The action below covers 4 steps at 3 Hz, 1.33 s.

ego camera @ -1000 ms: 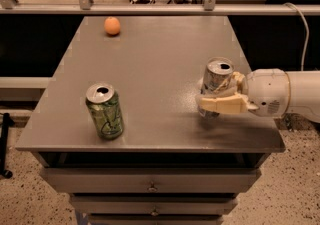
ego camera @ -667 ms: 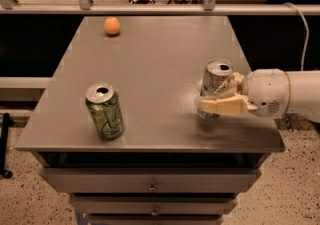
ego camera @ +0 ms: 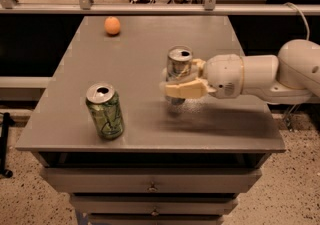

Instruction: Pick redbull can

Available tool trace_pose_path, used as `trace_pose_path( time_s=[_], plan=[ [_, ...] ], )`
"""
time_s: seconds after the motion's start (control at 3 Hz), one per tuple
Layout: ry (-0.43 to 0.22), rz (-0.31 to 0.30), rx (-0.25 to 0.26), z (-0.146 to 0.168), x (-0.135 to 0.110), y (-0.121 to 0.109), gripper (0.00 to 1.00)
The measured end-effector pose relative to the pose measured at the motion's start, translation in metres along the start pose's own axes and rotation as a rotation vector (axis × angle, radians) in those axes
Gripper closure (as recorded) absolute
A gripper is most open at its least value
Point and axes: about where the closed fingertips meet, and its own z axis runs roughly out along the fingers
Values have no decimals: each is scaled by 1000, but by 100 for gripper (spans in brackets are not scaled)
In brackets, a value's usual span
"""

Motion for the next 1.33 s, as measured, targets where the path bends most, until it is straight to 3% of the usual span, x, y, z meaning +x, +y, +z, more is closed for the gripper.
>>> trace_pose_path(
  time_s=[0.33,0.67,1.0,1.33],
  plan=[
    [-7,-21,-44,60,-13,-20,100],
    [-4,-22,-99,145,-21,-36,100],
    [-4,-15,-137,197,-21,-38,100],
    [-23,-6,-159,245,-23,-39,84]
  ],
)
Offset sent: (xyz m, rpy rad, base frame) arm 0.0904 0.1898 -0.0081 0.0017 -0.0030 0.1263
